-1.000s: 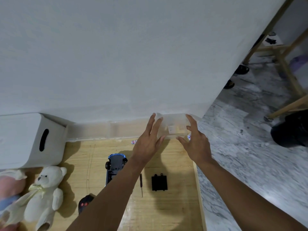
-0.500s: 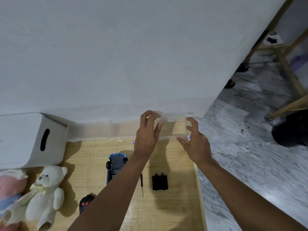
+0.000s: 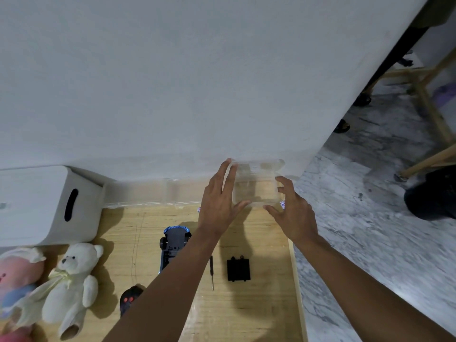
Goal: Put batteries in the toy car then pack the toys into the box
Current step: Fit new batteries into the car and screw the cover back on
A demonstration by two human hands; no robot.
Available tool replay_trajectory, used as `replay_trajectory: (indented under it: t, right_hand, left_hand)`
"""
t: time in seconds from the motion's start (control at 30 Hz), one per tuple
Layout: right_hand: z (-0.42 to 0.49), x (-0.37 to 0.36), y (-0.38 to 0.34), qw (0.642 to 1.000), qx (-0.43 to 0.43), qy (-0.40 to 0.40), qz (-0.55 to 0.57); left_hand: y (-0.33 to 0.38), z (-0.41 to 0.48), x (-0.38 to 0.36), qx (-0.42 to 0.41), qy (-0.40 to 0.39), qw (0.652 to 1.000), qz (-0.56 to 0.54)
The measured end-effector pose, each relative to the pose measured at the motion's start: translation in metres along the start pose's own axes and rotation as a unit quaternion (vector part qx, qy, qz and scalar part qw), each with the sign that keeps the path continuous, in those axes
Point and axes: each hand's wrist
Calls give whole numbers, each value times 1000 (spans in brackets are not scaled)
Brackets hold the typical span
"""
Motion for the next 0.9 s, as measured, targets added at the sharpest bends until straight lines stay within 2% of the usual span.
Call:
replay_trajectory:
  t: [0.2, 0.33, 0.5, 0.9]
  right_hand:
    - [6, 14, 20, 995, 75, 64, 26]
    - [32, 22, 0, 995, 95, 5, 35]
    - [63, 14, -27, 985, 120, -121, -11]
    - [91, 3, -35, 969, 116, -209, -58]
  left_hand:
    - [0, 0, -1, 8, -9, 1000, 21]
    - [0, -1, -3, 12, -9, 1000, 27]
    - [0, 0, -3, 13, -10, 1000, 26]
    - [1, 2, -2, 26, -19, 999, 27]
Point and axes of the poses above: each hand's wrist, its own z-axis towards the middle knuckle, its own x-axis out of the back of the hand, y = z × x, and after that the axes turned 9 degrees about -y, right-handed
